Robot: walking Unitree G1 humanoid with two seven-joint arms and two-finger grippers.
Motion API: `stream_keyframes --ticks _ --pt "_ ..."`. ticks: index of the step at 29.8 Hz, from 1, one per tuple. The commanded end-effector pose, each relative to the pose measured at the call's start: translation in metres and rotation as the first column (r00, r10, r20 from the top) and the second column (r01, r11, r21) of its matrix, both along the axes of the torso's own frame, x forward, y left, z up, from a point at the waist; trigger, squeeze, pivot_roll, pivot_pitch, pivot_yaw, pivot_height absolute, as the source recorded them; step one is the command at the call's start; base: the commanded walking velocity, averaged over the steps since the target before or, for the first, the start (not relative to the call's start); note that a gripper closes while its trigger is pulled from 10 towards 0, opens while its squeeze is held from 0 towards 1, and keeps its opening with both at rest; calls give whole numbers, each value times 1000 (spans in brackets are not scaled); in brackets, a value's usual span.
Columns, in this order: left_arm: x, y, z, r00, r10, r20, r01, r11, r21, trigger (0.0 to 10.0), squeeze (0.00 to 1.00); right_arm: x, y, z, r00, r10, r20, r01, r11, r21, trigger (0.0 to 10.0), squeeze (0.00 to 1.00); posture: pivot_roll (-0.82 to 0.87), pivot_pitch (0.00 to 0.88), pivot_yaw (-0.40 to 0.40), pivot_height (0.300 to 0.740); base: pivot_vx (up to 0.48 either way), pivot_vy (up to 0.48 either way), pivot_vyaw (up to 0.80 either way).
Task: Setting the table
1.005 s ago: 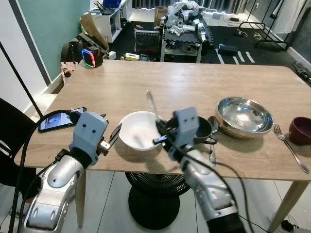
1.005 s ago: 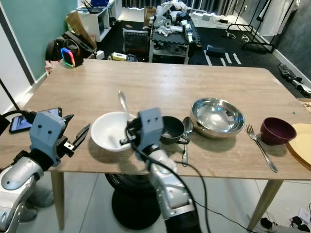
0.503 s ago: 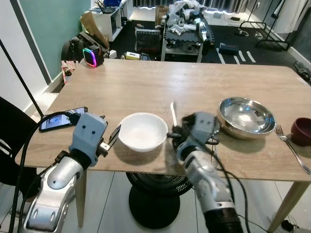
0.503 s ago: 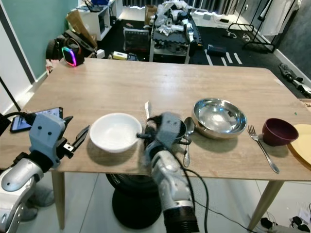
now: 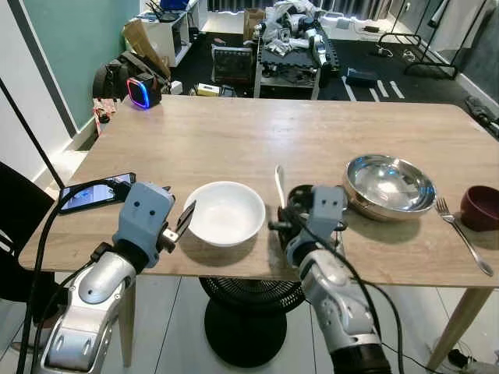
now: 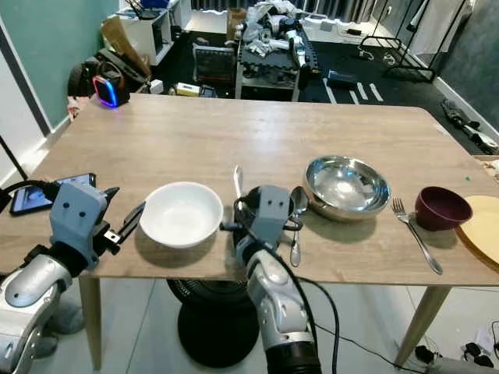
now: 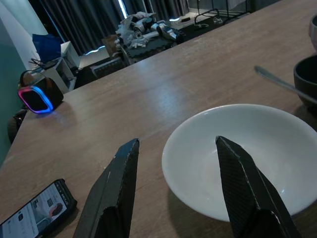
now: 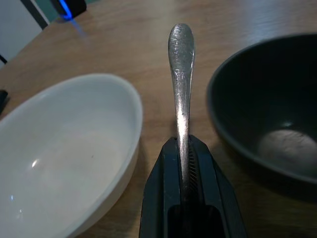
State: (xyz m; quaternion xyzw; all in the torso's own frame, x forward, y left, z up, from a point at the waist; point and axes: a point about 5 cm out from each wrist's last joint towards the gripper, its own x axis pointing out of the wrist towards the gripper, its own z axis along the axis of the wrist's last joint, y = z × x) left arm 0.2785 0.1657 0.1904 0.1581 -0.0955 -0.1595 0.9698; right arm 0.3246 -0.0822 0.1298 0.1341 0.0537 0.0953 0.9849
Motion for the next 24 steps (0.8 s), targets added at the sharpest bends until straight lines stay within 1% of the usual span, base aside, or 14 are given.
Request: stream_keyframes --ticks 1,2,3,7,10,12,13,14,15,16,17,20,24 --pt "-1 0 -3 1000 7 -17 -7 1000 2 10000 0 -2 4 -5 1000 17 -9 -17 1000 -8 10000 47 96 40 46 740 0 0 0" --pt "-1 0 -3 1000 7 -17 -7 1000 2 10000 0 -2 4 -5 1000 17 -9 -17 1000 -8 10000 47 96 40 46 740 0 0 0" --pt "-1 1 -3 1000 8 -16 -8 1000 3 10000 0 -2 7 -7 1000 27 -12 -27 1000 -14 10000 129 95 39 47 740 0 0 0" --pt "-1 1 -3 1000 10 -18 -10 1000 2 10000 0 -2 12 -12 999 29 -18 -29 999 -18 10000 118 96 39 47 740 0 0 0" --pt "0 0 -3 1000 9 -16 -9 1000 1 10000 0 2 16 -12 1000 9 -10 -8 1000 6 10000 122 102 37 47 740 0 0 0" --pt "0 -1 -2 1000 8 -12 -8 1000 0 10000 0 6 18 -12 1000 -19 -5 19 999 38 10000 133 110 36 44 740 0 0 0" --pt "0 -1 -2 1000 8 -12 -8 1000 0 10000 0 6 18 -12 1000 -19 -5 19 999 38 10000 133 110 36 44 740 0 0 0" --pt "0 -2 -1 1000 7 -10 -7 1000 -1 10000 0 9 16 -10 999 -43 0 43 997 57 10000 220 113 36 45 740 0 0 0" --pt "-1 -1 -1 1000 8 -10 -8 1000 -1 10000 0 11 14 -8 998 -60 9 59 996 69 10000 518 113 36 45 740 0 0 0" --pt "-1 -1 -1 1000 9 -10 -9 1000 -1 10000 0 12 12 -7 997 -71 16 70 994 79 10000 518 112 35 45 740 0 0 0" --pt "-1 -1 -2 1000 9 -11 -9 1000 0 10000 0 13 9 -5 996 -83 24 80 993 83 10000 1000 111 36 45 740 0 0 0" --pt "-1 -1 -2 1000 9 -12 -9 1000 0 10000 0 14 3 0 993 -108 51 103 991 88 10000 1000 107 35 45 740 0 0 0" --pt "-1 -3 -2 1000 3 -13 -3 1000 -3 10000 0 14 -1 7 991 -114 76 105 988 112 10000 1000 102 31 47 740 0 0 0"
